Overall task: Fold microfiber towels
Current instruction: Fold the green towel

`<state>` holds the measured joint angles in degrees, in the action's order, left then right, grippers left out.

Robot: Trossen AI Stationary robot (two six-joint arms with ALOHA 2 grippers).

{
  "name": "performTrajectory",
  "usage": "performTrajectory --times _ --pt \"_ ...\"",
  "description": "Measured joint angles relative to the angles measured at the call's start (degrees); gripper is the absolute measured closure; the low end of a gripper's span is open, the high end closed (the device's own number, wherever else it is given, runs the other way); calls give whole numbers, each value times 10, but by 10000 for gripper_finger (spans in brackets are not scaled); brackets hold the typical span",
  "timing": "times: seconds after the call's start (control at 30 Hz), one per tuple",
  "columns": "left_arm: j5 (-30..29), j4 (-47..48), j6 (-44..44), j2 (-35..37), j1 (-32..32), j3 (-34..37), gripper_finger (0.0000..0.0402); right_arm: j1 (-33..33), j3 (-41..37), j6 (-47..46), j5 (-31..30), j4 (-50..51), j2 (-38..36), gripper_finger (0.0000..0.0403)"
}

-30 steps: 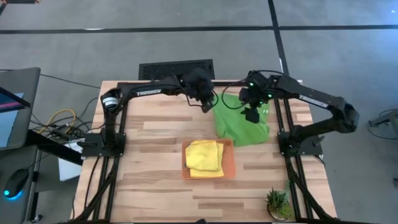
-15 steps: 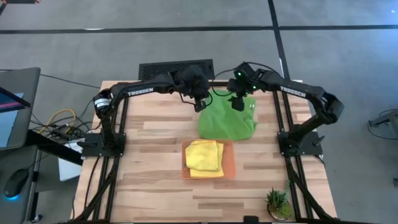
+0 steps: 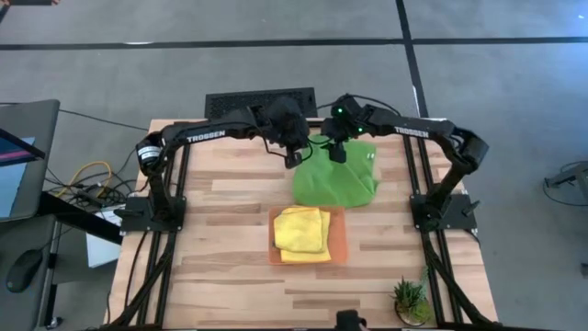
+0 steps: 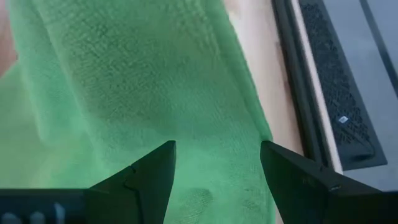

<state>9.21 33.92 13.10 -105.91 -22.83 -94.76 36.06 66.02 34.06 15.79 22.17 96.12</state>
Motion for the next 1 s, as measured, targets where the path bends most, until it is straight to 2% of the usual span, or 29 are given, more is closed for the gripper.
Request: performTrajectory --times 0.27,0.6,0.8,1.0 --pt "-1 31 8 0 0 0 401 -3 0 5 7 -23 -33 143" --pt "-2 26 22 6 2 0 401 10 1 6 55 -42 -3 143" --pt "-13 62 29 9 2 -40 401 11 0 5 53 -4 18 143" --pt "-72 133 56 9 1 -98 401 12 0 8 51 82 12 143"
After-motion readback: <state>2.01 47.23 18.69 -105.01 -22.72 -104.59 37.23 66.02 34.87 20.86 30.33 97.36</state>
